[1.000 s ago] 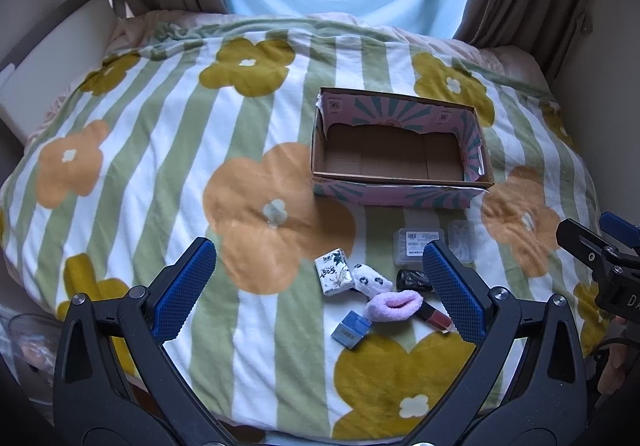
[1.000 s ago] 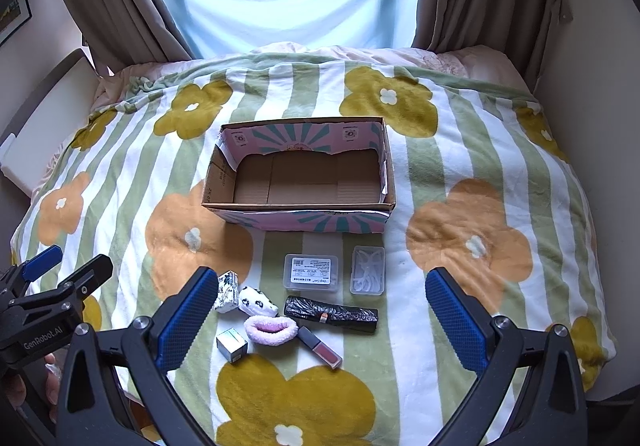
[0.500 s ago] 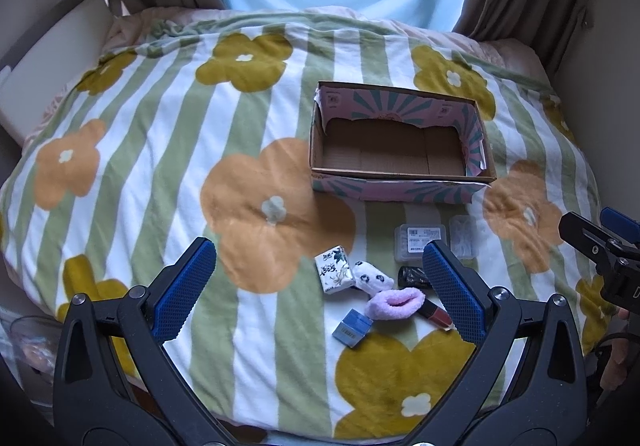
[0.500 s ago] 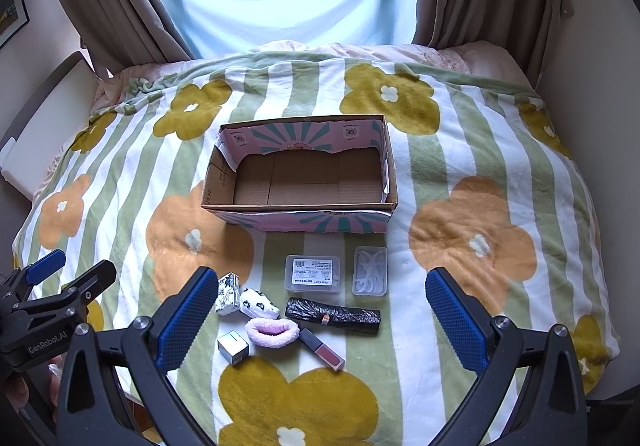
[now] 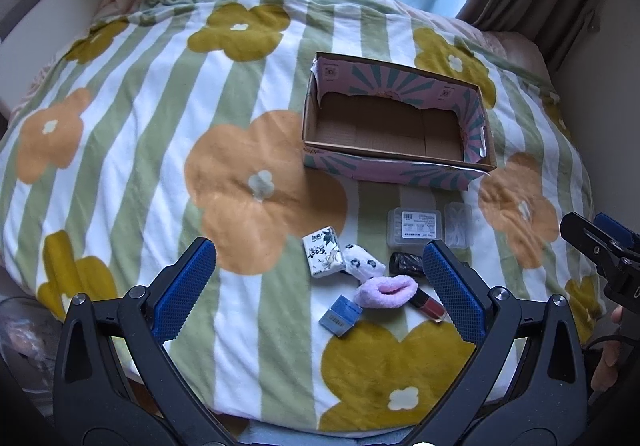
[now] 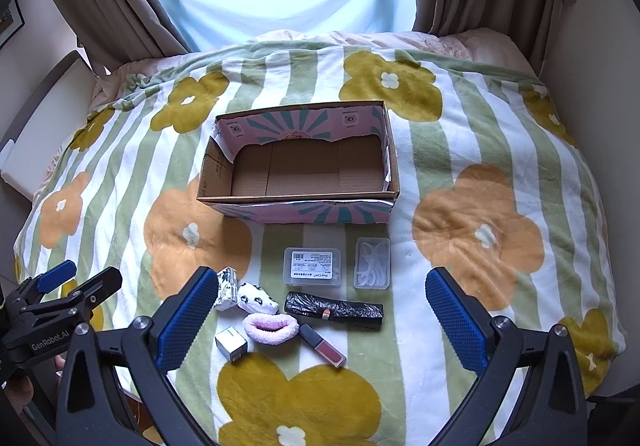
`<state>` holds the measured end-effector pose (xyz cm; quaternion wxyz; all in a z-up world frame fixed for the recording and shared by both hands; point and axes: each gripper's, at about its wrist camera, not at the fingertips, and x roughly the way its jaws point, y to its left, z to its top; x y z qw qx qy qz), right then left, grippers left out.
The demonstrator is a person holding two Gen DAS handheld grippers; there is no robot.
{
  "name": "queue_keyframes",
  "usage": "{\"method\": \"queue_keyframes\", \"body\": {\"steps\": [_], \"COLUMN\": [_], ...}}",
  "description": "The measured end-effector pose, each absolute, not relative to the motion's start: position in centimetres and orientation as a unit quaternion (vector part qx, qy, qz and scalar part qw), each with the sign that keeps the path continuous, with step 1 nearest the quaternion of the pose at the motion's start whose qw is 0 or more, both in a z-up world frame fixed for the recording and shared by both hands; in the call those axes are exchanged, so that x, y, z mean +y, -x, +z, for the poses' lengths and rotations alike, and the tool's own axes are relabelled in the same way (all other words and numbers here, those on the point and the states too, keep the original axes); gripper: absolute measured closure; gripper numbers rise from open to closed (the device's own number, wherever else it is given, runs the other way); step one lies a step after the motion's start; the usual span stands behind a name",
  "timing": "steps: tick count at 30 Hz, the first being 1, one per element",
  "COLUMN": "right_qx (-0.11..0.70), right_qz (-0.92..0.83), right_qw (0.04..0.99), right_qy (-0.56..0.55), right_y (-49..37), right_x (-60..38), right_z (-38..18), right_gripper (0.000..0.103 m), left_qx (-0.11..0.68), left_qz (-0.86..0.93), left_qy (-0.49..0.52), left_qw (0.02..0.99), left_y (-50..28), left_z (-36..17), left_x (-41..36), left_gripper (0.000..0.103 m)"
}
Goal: Organize objects
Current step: 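Grasp the white tissue pack with the left tool while the right tool grasps the clear hair-clip case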
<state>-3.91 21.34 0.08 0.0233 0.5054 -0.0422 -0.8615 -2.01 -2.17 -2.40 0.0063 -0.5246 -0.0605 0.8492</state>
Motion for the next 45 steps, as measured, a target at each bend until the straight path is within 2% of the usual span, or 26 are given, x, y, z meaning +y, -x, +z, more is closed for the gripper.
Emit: {"method": "queue_keyframes", "body": {"steps": [11,14,18,24,27,29,36,39,40,42,45], "right_qx": [-0.043,-0.041,-0.043,-0.056,-0.06,-0.064,-0.081,-0.088,-0.09,-0.094,-0.102], "right_qz": [-0.837,-0.83,-0.821,-0.81,-0.807,-0.803,-0.794,-0.791,-0.791,-0.786,-0.78], "right_qw": [0.017,0.013,0.004,-0.009,-0.014,-0.016,-0.012,-0.011,-0.011,-0.009,-0.011], "right_qy": [-0.545,-0.556,-0.569,-0.583,-0.588,-0.592,-0.602,-0.605,-0.605,-0.611,-0.617], "right_y": [6.4,7.3,8.4,10.6,11.6,12.1,13.1,13.4,13.5,13.8,14.1], "right_x": [23.5,24.5,25.6,27.0,27.5,27.9,28.5,28.5,28.6,28.6,28.8], "right_z": [-5.3,-7.5,-10.8,-15.5,-17.7,-19.1,-21.8,-22.5,-22.7,-23.3,-24.1], "right_gripper": [0.001,0.003,0.004,0.005,0.006,0.007,0.007,0.008,0.009,0.018,0.023], "left_qx": [-0.145,-0.167,-0.189,-0.201,-0.21,-0.222,-0.265,-0.272,-0.273,-0.278,-0.284], "left_qz": [0.809,0.797,0.782,0.768,0.76,0.754,0.742,0.74,0.739,0.738,0.737], "left_qy": [0.569,0.58,0.594,0.608,0.615,0.618,0.615,0.615,0.616,0.615,0.613], "left_qw": [0.012,0.009,0.004,-0.003,-0.009,-0.018,-0.019,-0.015,-0.015,-0.015,-0.015], "left_y": [3.9,4.7,5.9,7.3,7.7,7.9,8.0,8.3,8.4,8.7,9.1], "left_z": [-8.9,-11.5,-15.3,-20.4,-22.7,-24.0,-26.4,-27.0,-27.2,-27.6,-28.0], "left_x": [-2.9,-3.0,-3.2,-3.1,-3.3,-3.6,-3.7,-3.4,-3.3,-3.3,-3.4], "left_gripper": [0.003,0.004,0.012,0.013,0.02,0.021,0.023,0.028,0.029,0.031,0.037]}}
